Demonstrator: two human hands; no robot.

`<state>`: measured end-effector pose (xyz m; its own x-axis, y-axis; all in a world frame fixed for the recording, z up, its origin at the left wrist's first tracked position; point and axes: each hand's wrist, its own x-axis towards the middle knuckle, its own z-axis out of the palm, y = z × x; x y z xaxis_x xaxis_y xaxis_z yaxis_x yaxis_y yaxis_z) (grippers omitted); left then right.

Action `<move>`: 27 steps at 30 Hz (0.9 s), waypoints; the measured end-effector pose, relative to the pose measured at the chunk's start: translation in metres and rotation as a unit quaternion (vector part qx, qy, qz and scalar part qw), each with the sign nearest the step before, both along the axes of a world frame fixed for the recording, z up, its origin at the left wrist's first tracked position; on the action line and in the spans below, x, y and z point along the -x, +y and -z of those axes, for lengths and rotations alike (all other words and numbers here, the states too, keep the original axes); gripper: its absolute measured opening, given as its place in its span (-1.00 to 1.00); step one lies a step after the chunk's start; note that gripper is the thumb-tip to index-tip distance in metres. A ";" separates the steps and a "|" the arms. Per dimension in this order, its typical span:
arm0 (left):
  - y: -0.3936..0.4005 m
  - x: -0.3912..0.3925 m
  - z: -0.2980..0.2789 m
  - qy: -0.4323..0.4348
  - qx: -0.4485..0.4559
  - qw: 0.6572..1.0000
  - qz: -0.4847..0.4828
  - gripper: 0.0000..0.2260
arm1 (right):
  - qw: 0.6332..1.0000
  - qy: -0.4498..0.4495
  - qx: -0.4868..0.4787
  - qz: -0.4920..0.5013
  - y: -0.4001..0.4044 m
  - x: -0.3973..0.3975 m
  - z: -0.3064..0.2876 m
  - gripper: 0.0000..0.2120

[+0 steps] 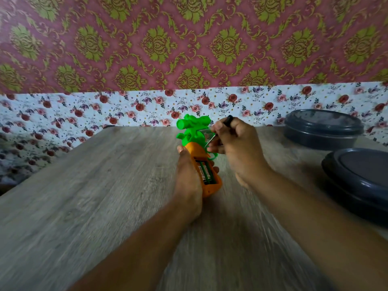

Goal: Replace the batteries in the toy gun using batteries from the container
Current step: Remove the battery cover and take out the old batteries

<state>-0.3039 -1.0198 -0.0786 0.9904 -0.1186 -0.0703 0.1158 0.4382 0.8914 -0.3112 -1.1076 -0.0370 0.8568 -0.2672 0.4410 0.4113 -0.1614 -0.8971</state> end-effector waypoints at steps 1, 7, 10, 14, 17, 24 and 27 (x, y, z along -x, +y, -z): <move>0.000 -0.002 0.001 0.004 0.002 1.000 0.005 -0.49 | 0.999 -0.013 0.045 0.014 0.002 -0.002 0.006 -0.86; -0.002 -0.007 0.004 0.022 0.016 1.000 0.011 -0.51 | 0.992 -0.068 0.103 0.023 -0.006 0.000 0.033 -0.87; -0.002 -0.004 0.001 0.019 0.020 1.000 0.008 -0.55 | 0.994 -0.073 0.080 -0.006 -0.009 -0.001 0.036 -0.85; -0.002 -0.005 0.003 0.020 0.031 0.999 -0.002 -0.58 | 0.995 -0.077 0.046 -0.053 -0.011 -0.001 0.035 -0.77; -0.002 -0.007 0.004 0.031 0.038 0.999 -0.007 -0.61 | 0.991 -0.089 0.077 -0.056 -0.013 -0.001 0.037 -0.83; 0.000 -0.005 0.002 0.035 0.034 0.999 -0.007 -0.70 | 0.989 -0.088 0.071 -0.093 -0.014 0.001 0.037 -0.83; 0.001 -0.004 0.000 0.040 0.032 0.999 -0.008 -0.67 | 0.989 -0.083 0.055 -0.108 -0.016 0.000 0.037 -0.79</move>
